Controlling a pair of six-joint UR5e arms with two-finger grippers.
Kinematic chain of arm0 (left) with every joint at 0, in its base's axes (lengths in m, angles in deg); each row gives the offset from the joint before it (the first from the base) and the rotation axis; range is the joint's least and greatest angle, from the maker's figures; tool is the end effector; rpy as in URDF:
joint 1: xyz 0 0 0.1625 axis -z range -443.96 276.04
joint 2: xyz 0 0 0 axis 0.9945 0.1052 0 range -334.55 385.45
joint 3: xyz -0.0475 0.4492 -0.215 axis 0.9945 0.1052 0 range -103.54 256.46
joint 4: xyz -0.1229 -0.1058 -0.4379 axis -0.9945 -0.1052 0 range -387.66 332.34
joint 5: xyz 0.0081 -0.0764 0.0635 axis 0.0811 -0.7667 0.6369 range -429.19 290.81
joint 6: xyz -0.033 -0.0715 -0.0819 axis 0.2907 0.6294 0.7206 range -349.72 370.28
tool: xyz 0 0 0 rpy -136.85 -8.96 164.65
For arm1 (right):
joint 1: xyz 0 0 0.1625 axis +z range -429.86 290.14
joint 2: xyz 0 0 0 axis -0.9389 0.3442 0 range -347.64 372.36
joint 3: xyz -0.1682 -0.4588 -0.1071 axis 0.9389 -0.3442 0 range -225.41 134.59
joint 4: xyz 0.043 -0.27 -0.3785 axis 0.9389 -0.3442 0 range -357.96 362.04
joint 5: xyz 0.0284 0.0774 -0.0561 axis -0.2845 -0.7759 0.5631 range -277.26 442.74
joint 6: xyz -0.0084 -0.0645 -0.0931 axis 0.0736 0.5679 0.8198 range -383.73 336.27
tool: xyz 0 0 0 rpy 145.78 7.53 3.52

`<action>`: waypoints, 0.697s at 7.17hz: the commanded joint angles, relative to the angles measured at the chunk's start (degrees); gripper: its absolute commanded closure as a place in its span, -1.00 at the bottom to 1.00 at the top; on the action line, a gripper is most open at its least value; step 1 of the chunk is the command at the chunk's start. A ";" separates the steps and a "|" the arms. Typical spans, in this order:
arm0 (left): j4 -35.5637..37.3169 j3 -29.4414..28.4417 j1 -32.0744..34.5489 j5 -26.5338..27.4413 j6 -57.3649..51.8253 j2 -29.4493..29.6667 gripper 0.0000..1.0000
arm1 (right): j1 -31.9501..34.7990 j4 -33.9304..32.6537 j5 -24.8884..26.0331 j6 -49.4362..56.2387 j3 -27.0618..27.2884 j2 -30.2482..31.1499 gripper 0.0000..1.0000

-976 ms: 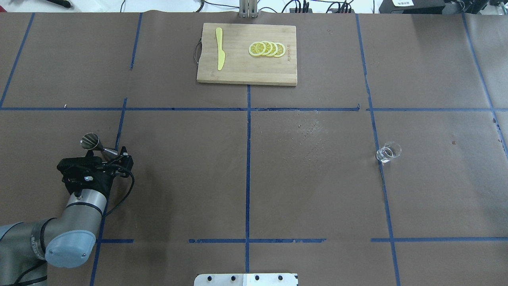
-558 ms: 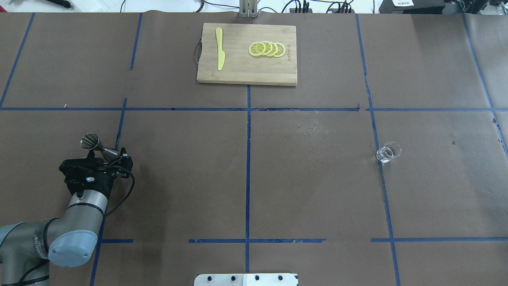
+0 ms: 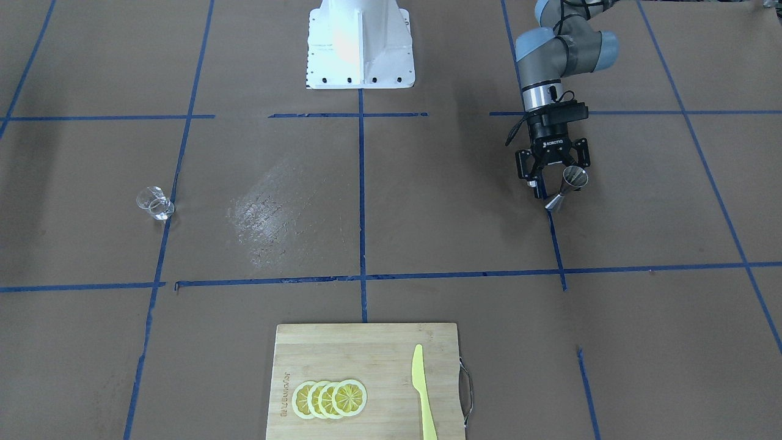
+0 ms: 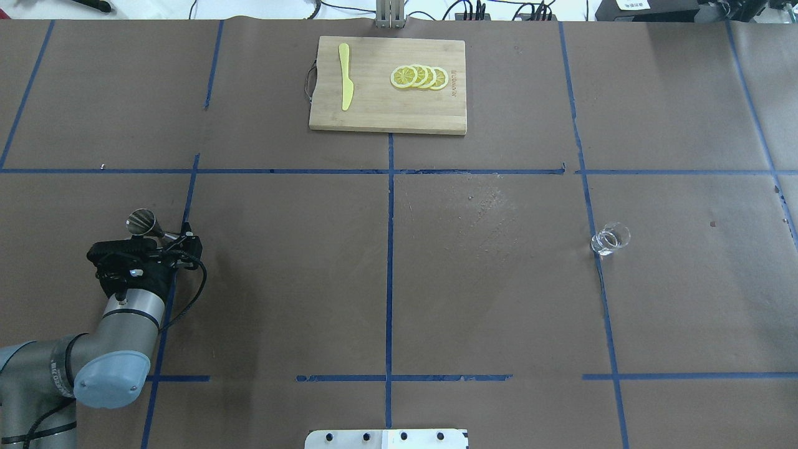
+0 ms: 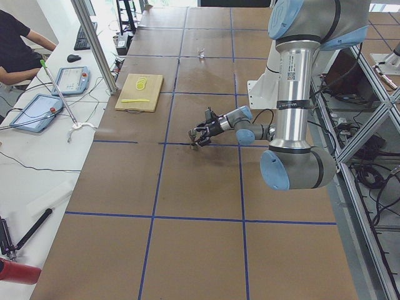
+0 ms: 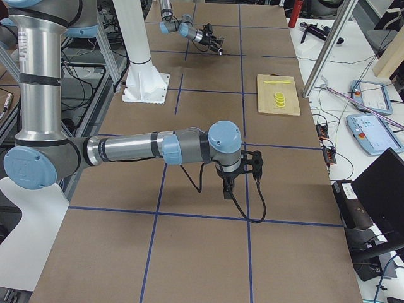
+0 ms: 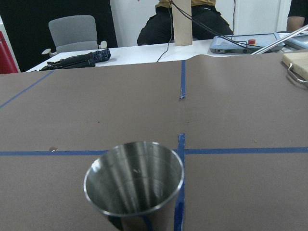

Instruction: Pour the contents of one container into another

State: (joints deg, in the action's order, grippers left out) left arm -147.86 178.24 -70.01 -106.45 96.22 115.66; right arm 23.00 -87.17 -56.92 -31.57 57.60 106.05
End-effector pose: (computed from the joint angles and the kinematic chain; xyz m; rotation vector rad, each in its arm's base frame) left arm 0.4891 -0.3521 0.5537 0.9793 0.5403 -0.4928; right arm 0.0727 -0.5175 0.6441 0.1277 -0.8710 0.0981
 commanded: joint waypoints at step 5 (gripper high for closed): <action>-0.56 -2.73 1.34 -0.18 0.46 1.46 -0.54 | -0.31 0.00 0.09 -0.08 0.18 0.09 -1.00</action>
State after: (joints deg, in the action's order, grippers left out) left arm -148.32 175.82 -68.65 -106.59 96.66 116.86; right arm 22.80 -87.17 -56.84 -31.61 57.56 106.06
